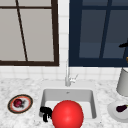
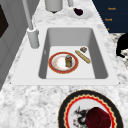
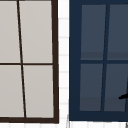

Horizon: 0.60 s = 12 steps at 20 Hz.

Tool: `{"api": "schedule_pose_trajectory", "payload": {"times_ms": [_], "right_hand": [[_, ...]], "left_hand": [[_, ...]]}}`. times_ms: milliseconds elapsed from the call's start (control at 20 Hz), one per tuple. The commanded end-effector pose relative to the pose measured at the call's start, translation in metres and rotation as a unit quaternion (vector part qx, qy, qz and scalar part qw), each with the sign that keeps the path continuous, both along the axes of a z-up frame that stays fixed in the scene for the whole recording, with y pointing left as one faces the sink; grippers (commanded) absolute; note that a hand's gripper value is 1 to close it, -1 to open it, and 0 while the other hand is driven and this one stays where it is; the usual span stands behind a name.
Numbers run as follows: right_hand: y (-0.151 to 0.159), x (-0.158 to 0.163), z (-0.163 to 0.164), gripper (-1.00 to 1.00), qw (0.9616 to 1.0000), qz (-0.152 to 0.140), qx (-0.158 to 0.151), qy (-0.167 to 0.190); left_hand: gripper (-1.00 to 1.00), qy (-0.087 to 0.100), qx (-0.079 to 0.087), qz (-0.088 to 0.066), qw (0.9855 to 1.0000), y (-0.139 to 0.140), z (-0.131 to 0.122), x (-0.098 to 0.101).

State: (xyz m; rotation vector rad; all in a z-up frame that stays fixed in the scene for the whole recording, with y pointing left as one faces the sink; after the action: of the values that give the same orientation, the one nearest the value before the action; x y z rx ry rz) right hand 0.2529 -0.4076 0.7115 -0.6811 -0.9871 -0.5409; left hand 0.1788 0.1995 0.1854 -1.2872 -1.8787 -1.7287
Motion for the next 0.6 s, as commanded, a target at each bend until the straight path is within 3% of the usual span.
{"api": "schedule_pose_trajectory", "payload": {"times_ms": [0, 350, 450, 550], "right_hand": [[-0.021, 0.024, -0.006, -1.00, 0.9999, 0.000, 0.010, 0.000], [-0.046, 0.077, -0.027, -1.00, 1.0000, 0.002, 0.001, -0.007], [-0.050, 0.080, -0.032, -1.00, 0.9987, 0.035, -0.002, -0.038], [-0.050, 0.079, -0.040, -1.00, 0.9945, 0.069, -0.004, -0.079]], "left_hand": [[0.00, 0.000, 0.000, 0.000, 1.0000, 0.000, 0.000, 0.000], [0.00, 0.000, 0.000, 0.000, 1.0000, 0.000, 0.000, 0.000], [0.00, 0.000, 0.000, 0.000, 1.0000, 0.000, 0.000, 0.000], [0.00, 0.000, 0.000, 0.000, 1.0000, 0.000, 0.000, 0.000]]}}
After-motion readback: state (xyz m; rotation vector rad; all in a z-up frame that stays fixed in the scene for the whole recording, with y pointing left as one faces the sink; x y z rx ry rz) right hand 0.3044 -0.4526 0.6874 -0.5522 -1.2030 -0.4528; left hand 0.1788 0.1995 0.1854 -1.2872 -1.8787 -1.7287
